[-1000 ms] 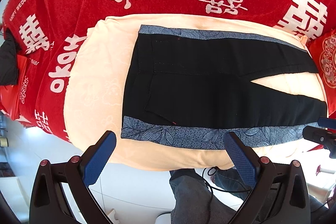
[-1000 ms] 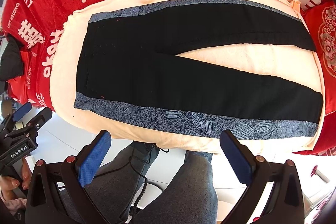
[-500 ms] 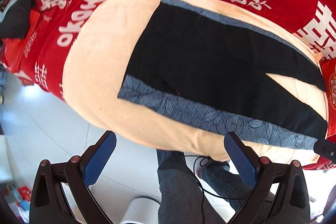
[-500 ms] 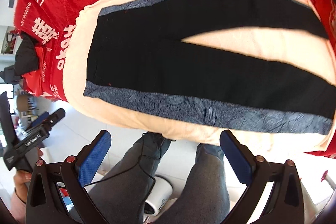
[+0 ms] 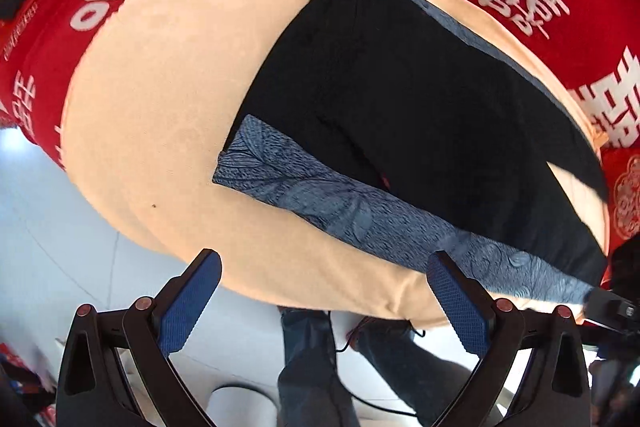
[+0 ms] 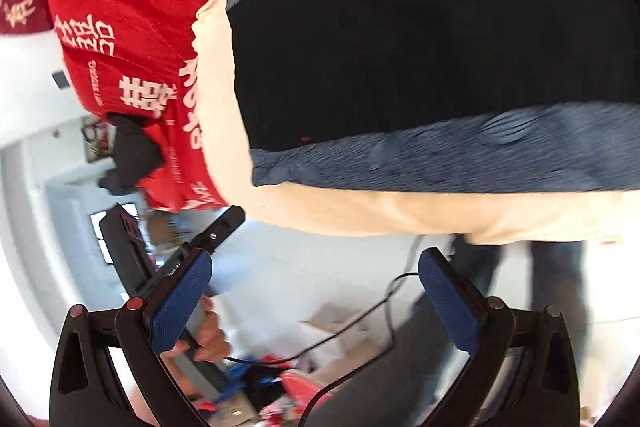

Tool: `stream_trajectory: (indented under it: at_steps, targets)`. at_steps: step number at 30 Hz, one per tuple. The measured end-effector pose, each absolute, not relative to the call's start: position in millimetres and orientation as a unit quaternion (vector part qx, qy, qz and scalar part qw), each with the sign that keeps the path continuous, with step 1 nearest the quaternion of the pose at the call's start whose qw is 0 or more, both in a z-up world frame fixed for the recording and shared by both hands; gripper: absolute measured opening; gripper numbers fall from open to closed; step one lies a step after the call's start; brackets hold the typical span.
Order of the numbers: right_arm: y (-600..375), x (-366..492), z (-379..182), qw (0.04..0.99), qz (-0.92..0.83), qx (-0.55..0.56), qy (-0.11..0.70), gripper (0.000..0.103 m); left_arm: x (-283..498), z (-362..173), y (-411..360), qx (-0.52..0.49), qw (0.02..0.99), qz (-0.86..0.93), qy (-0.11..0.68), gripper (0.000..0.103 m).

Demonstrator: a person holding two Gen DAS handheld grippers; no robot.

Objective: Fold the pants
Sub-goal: 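Grasp the trouser leg hems with both grippers and lift them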

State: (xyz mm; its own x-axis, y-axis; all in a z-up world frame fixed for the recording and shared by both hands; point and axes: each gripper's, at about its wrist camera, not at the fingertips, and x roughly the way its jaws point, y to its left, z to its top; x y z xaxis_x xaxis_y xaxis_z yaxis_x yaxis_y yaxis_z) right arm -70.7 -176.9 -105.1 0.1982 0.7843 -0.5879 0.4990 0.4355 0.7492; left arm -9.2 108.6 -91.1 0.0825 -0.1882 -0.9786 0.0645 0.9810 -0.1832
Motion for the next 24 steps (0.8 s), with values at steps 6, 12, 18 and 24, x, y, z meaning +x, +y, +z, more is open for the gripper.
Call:
stream_trajectory:
  at_steps: [6, 12, 18, 24]
  targets:
    - [-125, -61, -174, 0.549, 0.139, 0.555, 0.61, 0.084, -2, -136, 137, -0.096, 0.722, -0.112, 0.676, 0.103]
    - [-132, -68, -204, 0.564, 0.129, 0.592, 0.561, 0.082, -5, -165, 133, -0.118, 0.717, -0.131, 0.674, 0.103]
    - [-153, -37, -173, 0.596, 0.156, 0.616, 0.492, 0.081, -2, -168, 117, -0.162, 0.712, -0.176, 0.661, 0.103]
    - [-152, -26, -131, 0.615, 0.193, 0.596, 0.479, 0.081, 23, -163, 106, -0.239, 0.704, -0.194, 0.64, 0.103]
